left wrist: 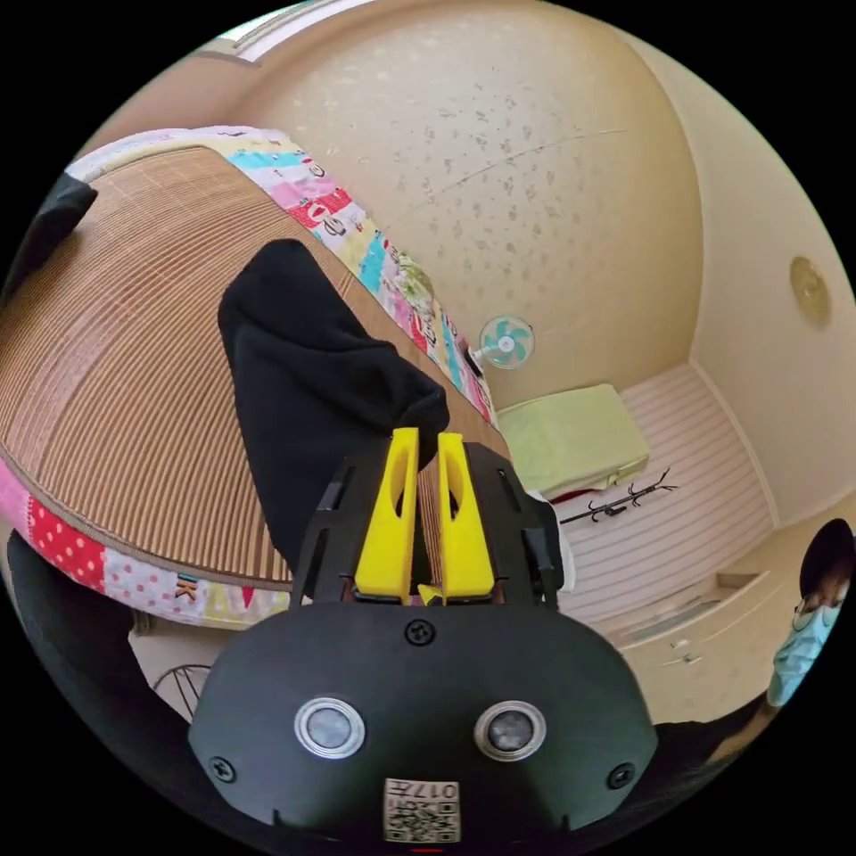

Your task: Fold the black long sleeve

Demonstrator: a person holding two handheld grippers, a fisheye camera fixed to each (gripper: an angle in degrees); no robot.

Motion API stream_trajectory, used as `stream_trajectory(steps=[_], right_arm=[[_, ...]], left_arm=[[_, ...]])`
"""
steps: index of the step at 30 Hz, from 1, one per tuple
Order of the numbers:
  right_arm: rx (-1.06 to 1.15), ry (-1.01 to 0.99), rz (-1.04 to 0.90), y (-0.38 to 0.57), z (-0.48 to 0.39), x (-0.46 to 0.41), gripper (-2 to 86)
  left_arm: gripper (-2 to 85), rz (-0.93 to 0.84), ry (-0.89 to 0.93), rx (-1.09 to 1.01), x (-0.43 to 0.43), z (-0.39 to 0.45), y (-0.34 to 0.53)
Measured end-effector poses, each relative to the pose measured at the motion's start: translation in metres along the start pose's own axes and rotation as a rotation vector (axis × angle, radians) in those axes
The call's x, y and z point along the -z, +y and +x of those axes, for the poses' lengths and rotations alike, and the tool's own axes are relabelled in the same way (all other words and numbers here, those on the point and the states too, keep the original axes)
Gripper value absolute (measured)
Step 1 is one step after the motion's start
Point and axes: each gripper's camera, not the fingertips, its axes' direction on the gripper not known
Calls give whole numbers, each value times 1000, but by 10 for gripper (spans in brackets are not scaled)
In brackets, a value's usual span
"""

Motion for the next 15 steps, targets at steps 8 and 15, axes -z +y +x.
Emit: stream_trajectory(steps=[8,15], right_arm=[[-168,52,0,17,63,53,38],[-323,-174,-7,25,125,86,128]], left_arm=[[64,-431,102,-281,-135,75,79],[135,-207,-118,-286,-47,42,81]])
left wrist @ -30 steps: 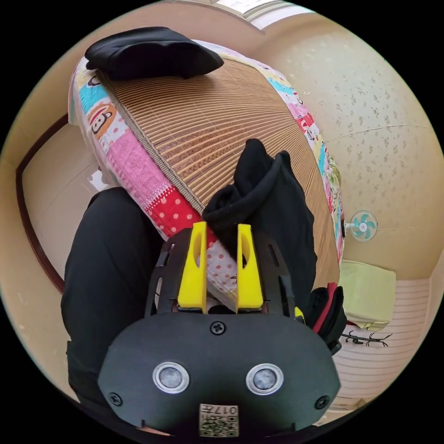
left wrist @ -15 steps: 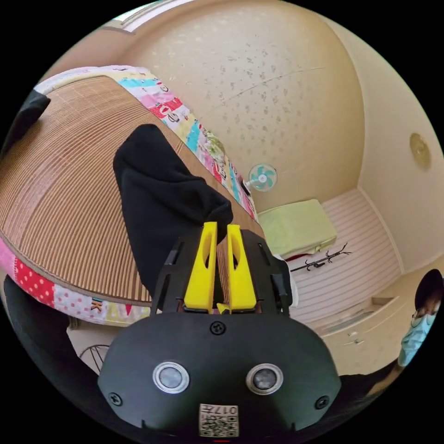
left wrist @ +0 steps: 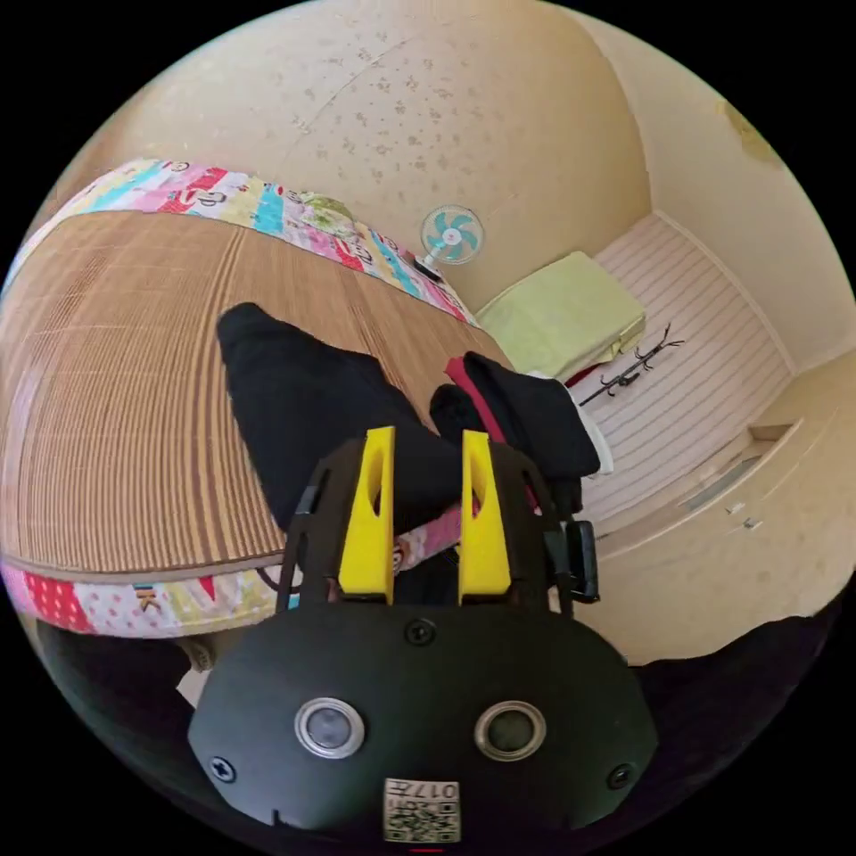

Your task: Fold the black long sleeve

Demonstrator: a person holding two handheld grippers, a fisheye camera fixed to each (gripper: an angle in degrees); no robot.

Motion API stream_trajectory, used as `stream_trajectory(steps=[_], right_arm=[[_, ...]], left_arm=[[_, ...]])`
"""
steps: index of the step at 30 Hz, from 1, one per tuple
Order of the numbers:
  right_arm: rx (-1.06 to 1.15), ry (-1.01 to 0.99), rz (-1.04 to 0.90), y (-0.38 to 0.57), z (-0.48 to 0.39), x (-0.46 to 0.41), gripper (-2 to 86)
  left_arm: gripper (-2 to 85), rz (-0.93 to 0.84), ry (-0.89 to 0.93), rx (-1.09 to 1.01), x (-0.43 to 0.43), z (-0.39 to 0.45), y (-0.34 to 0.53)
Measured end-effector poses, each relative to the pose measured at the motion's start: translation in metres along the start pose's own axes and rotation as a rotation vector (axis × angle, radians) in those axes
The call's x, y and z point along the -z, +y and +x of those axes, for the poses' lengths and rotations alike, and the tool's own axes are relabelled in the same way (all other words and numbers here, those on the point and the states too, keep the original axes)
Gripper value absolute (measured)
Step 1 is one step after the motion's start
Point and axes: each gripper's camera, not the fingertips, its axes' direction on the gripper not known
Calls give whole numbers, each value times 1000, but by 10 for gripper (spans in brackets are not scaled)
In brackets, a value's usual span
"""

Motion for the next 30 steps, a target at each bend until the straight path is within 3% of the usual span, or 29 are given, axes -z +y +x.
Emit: stream_trajectory(steps=[1,3,5,6,9,15,20,23,27,30], right_arm=[[-14,-39,-2,-2,5,1,137],[-67,-190,-4,-12,22,0,171],[-123,-277,-11,-20,33,-6,197],[-172,-329,-14,-25,41,-10,213],[-274,-440,-16,-34,60,-21,241],[-319,-609,-59,-50,69,-40,212],[-6,-664,-120,-57,-23,-51,198],[258,-689,-217,-86,-117,-90,192],[485,-840,-223,-116,-254,-170,184],[496,-881,-164,-108,-338,-237,179]], left_arm=[[154,7,-107,102,8,-21,4],[171,-66,-145,227,2,-55,9],[170,-218,-54,336,-22,-85,19],[158,-326,74,400,-45,-98,30],[98,-356,266,507,-63,-108,59],[67,-460,321,240,-19,-39,86],[93,-222,287,101,106,-27,100],[129,39,233,74,204,-39,123],[145,334,-89,147,319,-55,174],[145,461,-235,242,374,-66,211]])
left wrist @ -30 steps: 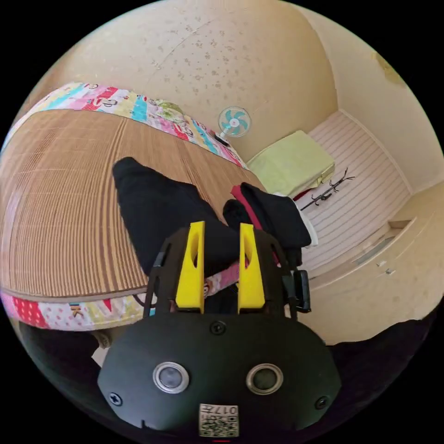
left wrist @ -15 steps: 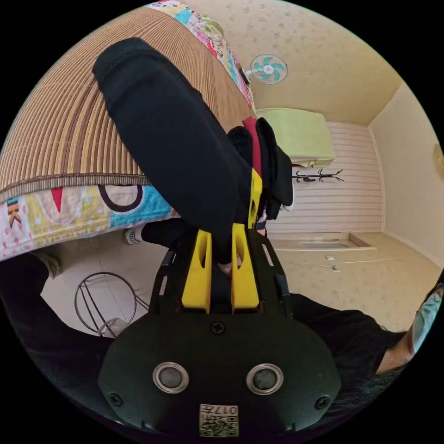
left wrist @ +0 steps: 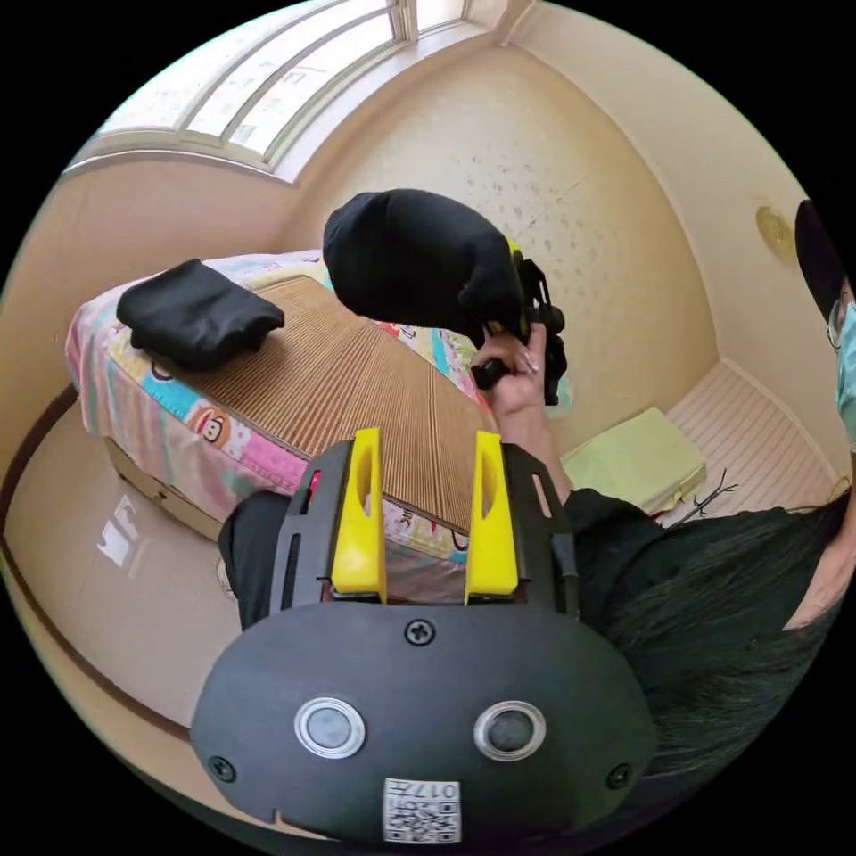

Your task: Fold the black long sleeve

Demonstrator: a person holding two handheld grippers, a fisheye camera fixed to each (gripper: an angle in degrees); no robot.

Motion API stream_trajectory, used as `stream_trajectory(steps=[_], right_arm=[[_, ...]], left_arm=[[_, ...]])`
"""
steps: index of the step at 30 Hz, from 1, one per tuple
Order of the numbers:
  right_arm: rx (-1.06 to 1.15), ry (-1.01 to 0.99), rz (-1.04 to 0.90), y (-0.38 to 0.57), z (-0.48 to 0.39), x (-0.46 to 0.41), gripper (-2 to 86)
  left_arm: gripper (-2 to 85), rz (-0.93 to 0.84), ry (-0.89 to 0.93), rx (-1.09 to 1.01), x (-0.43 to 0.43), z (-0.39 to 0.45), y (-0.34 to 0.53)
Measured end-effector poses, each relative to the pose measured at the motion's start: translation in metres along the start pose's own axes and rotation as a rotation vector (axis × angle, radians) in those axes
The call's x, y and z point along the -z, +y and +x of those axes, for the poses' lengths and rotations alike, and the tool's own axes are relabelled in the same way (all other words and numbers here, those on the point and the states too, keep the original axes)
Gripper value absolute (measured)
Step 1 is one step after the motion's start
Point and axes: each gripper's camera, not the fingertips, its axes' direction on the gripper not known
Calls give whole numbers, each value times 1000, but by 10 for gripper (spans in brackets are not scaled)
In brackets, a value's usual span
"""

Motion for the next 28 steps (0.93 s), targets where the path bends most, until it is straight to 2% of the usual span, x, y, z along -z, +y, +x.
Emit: stream_trajectory(steps=[4,5,7,9,10,14,16,19,21,22,24,25,27,28], right_arm=[[-56,11,35,11,38,-125,173],[-146,48,-4,25,63,-165,171],[-267,106,-123,58,105,-218,169],[-323,163,-420,113,144,-262,159],[-301,156,-483,128,147,-265,155],[-56,82,-931,247,122,-227,149],[27,128,-997,278,99,-174,146],[91,381,-927,283,64,-59,141],[67,698,-751,262,33,45,136],[51,792,-685,255,22,75,135],[10,1164,-412,230,-33,181,130],[3,1265,-350,226,-50,205,130],[-39,1655,-6,222,-126,290,132],[-55,1722,92,224,-144,308,133]], left_arm=[[144,148,-118,127,63,-30,18],[144,169,-135,141,70,-32,21],[143,253,-208,188,91,-35,33],[142,286,-236,191,98,-32,38],[141,287,-242,172,98,-28,39],[132,258,-313,71,78,-10,42],[91,215,-331,-52,45,8,42],[66,154,-293,-248,-8,40,41],[51,130,-267,-334,-42,62,41],[38,115,-233,-377,-63,76,41],[23,80,-143,-431,-96,96,40],[17,45,-75,-439,-118,109,39],[13,-19,25,-423,-147,126,36],[12,-61,87,-409,-165,136,36]])
